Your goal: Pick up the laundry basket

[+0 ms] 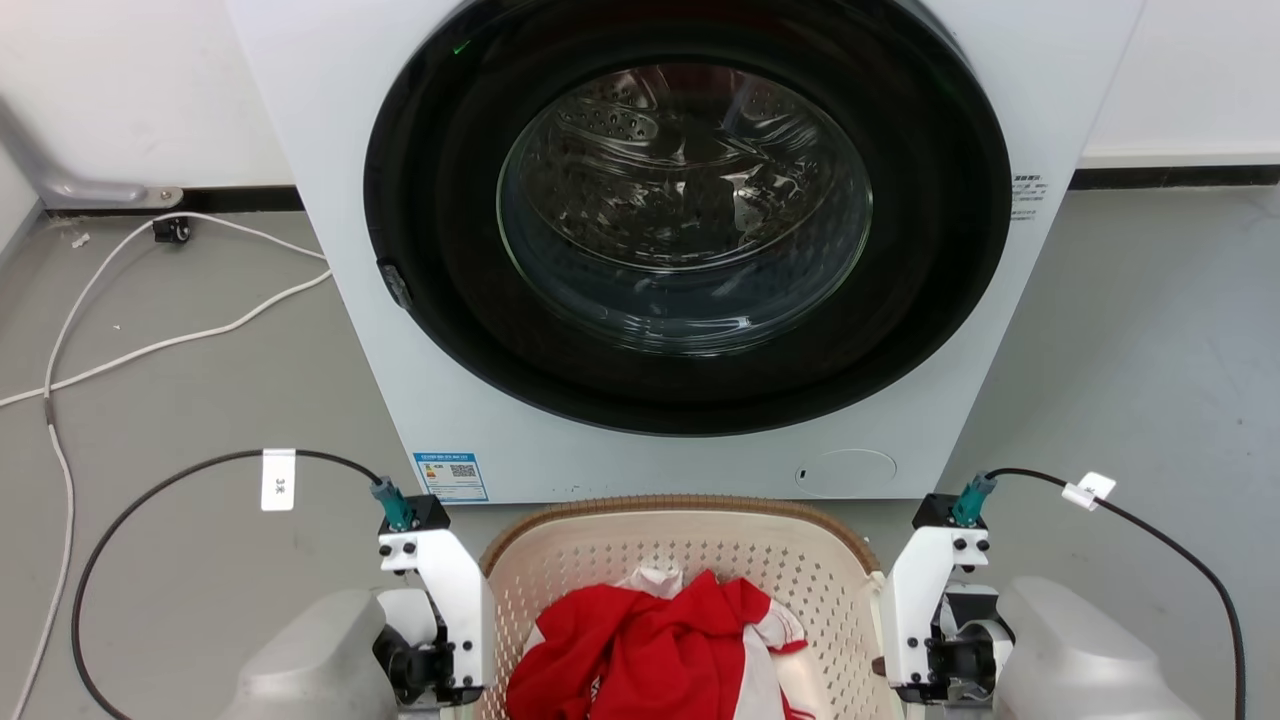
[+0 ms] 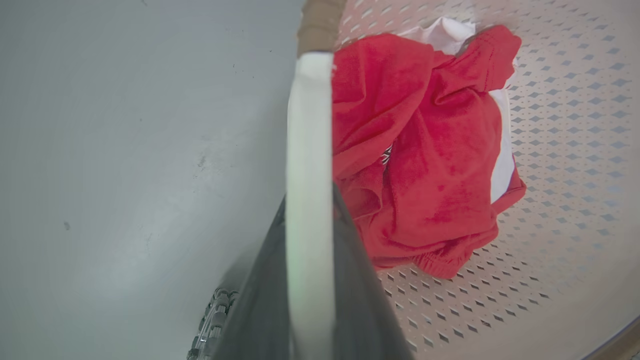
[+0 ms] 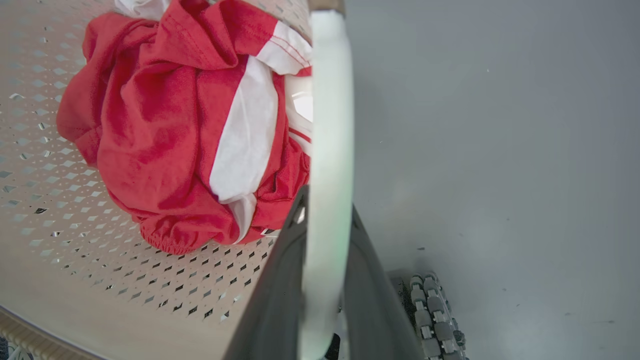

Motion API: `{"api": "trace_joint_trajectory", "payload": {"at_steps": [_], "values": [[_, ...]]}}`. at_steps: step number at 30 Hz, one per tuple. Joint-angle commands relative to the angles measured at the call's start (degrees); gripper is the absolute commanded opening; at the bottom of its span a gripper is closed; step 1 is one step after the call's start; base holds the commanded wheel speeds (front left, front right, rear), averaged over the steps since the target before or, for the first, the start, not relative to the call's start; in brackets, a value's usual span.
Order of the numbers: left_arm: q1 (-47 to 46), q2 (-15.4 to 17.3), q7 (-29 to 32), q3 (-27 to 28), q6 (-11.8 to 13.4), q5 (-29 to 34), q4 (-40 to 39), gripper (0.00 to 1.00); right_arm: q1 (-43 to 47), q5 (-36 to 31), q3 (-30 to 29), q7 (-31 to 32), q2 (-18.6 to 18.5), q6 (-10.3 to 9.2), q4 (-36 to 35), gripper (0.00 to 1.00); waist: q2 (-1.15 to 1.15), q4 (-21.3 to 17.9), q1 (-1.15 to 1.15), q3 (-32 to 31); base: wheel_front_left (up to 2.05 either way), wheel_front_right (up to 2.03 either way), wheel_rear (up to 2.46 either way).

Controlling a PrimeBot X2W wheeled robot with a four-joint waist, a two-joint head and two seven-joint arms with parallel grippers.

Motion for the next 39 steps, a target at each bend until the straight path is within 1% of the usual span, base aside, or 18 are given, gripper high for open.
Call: {"api": "trace_joint_trajectory", "payload": {"at_steps": [1,17,39], "values": [[0.84,-1.36,0.03,-0.15,-0.77,-0.54,-0.57,0.00,0.53,0.59,-0.07,0.13,1.52,0.80,-0.49,0.00,0.00,0.00,0.01,-0.18,0.00,0.00,0.00],[1.50,-2.42,-0.64,-1.43,-0.77,-1.81,0.04,0.00,0.51,1.05,1.08,-0.17,1.44,0.80,0.68,0.00,0.00,0.60,0.01,-0.65,0.00,0.00,0.00],[1.09,-2.08,-1.04,-3.81,-0.77,-2.34,0.54,0.00,-1.27,1.55,2.16,0.78,1.29,0.80,1.40,0.00,0.00,0.12,0.01,-0.43,0.00,0.00,0.00]]}}
